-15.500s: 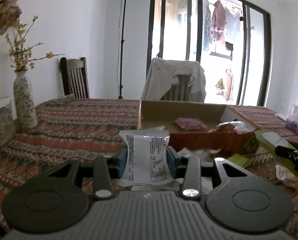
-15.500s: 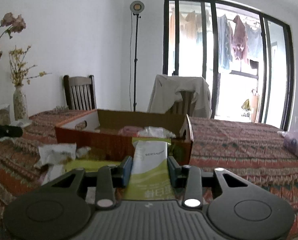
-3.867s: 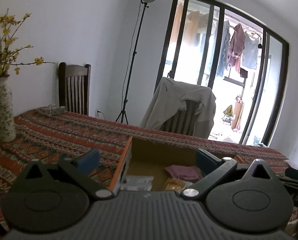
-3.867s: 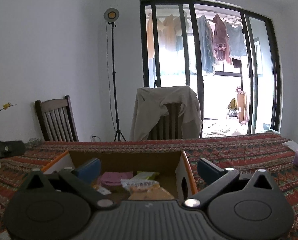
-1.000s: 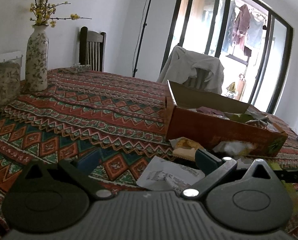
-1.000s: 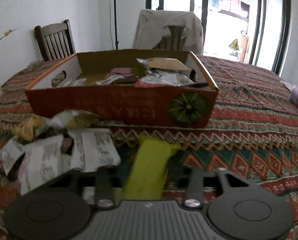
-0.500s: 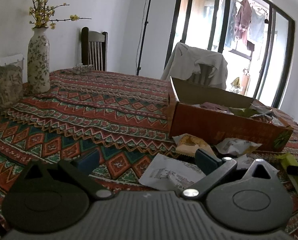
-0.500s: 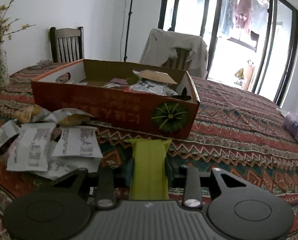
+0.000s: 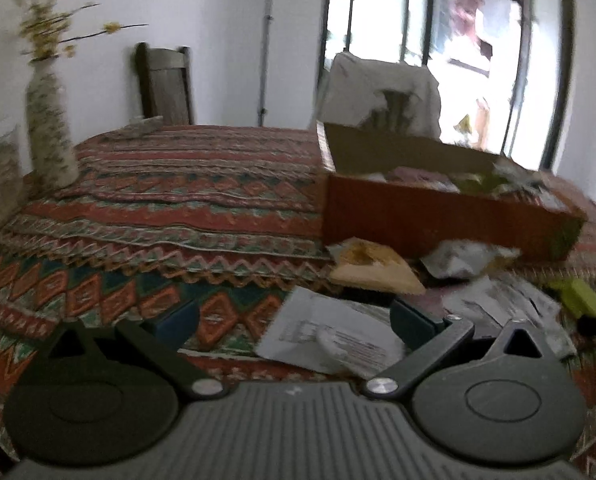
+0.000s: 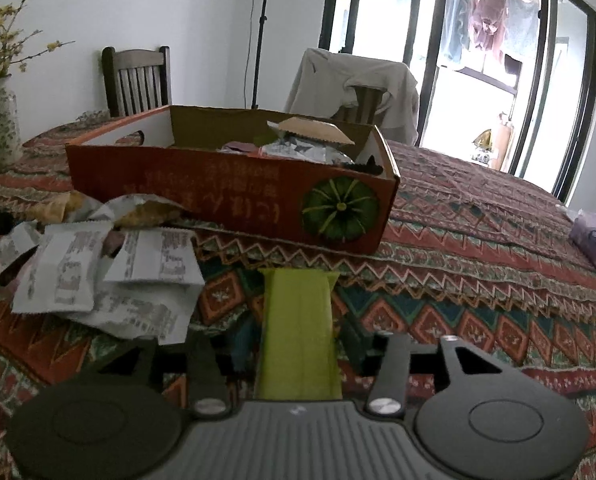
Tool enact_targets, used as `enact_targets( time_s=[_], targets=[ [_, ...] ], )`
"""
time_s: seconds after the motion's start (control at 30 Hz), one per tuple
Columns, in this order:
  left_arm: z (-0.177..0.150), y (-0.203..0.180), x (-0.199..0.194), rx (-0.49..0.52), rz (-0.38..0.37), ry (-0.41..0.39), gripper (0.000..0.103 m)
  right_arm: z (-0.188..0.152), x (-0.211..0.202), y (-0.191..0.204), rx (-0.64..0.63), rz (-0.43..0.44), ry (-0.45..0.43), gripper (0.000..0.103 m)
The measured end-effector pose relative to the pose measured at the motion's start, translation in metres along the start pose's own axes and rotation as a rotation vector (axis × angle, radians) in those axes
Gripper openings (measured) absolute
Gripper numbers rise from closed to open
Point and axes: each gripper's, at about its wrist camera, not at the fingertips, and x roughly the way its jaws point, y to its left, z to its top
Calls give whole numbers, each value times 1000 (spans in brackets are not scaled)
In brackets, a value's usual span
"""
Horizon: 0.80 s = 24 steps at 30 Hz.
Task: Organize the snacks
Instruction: 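Grasp a white printed wrapper with the left tool while the right tool holds the green packet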
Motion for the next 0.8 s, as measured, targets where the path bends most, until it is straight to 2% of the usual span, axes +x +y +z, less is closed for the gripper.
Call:
enact_targets(
  time_s=[0.07,0.1,0.23,0.33,0.4,0.5,0.57,0.63,0.67,0.73,0.8],
  targets=[
    [1,-10,5,43,-4,22,103,-2,-2,-2,8,10,0,44],
    [2,-14,8,63,-2,34,103,-3,-3,-3,15,19,-2,36],
    [5,-23,20,110,24,85,103,-8,-7,-5,26,21,-27,35],
    [4,-20,35,98,29,145,103,-9,-7,-5,29,22,-31,35],
    [5,-14,38,63,4,157,103,-9,-7,-3,19,15,-34,35],
    [6,-13,38,58,8,157,103,-10,-8,0,8,8,-39,35],
    [4,-14,36,60,6,148,97,-11,-9,0,6,6,-44,34],
    [3,-15,30,60,4,131,78,-11,-10,1,1,4,-48,34],
    [2,-16,26,57,-1,127,73,-11,-10,1,-2,2,-49,34],
    [-1,-16,19,53,-5,114,57,-11,-11,3,-12,-2,-54,34],
    [-3,-14,13,31,-12,97,54,-12,-13,4,-19,-5,-66,34]
  ],
)
